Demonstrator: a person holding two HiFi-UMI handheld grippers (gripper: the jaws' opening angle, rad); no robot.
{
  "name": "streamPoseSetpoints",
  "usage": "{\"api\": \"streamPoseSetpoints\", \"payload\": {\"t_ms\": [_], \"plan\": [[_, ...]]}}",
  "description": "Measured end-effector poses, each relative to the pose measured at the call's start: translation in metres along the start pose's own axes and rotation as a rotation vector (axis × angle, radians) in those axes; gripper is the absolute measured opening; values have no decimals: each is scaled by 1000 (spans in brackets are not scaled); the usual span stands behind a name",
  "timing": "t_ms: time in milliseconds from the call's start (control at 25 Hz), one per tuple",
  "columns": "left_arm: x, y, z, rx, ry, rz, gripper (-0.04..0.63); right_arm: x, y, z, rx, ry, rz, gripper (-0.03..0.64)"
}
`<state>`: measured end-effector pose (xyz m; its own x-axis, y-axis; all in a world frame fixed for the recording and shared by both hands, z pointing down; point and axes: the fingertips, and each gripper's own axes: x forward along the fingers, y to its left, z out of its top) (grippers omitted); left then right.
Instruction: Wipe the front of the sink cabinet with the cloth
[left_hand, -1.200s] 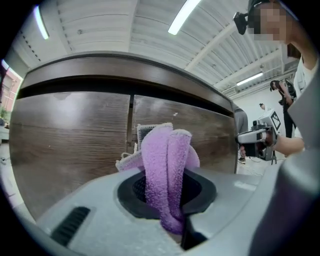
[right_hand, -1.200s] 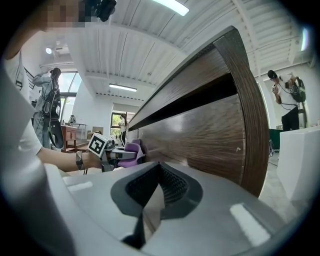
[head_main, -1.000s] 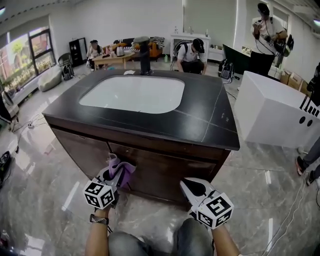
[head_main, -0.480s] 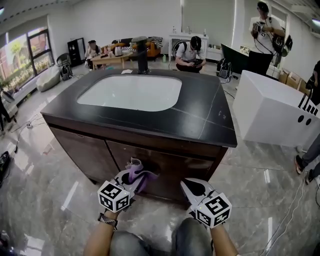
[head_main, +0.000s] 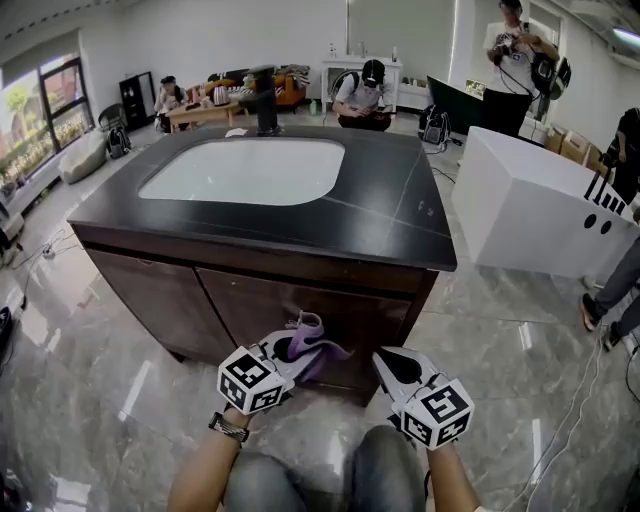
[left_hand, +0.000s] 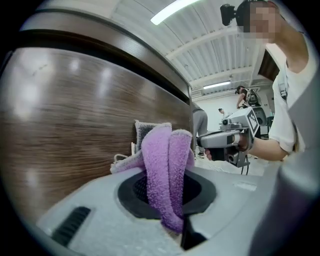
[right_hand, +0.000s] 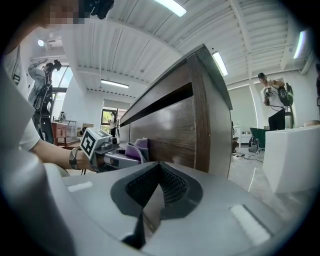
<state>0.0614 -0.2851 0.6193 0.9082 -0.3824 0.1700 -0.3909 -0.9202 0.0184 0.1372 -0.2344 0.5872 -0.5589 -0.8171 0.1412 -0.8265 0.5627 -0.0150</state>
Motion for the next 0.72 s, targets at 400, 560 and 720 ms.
{"api": "streamPoseSetpoints", "payload": {"t_ms": [400,560,720], "plan": [[44,-43,3,-22,-17,-129,51,-40,-26,-8,16,0,-94,6],[54,-53,0,-16,-4,-168,51,-47,-32,-13,26,3,-117,6],[74,-72,-8,19,37,-224,51,-50,-35,-14,26,1,-126,6]]}}
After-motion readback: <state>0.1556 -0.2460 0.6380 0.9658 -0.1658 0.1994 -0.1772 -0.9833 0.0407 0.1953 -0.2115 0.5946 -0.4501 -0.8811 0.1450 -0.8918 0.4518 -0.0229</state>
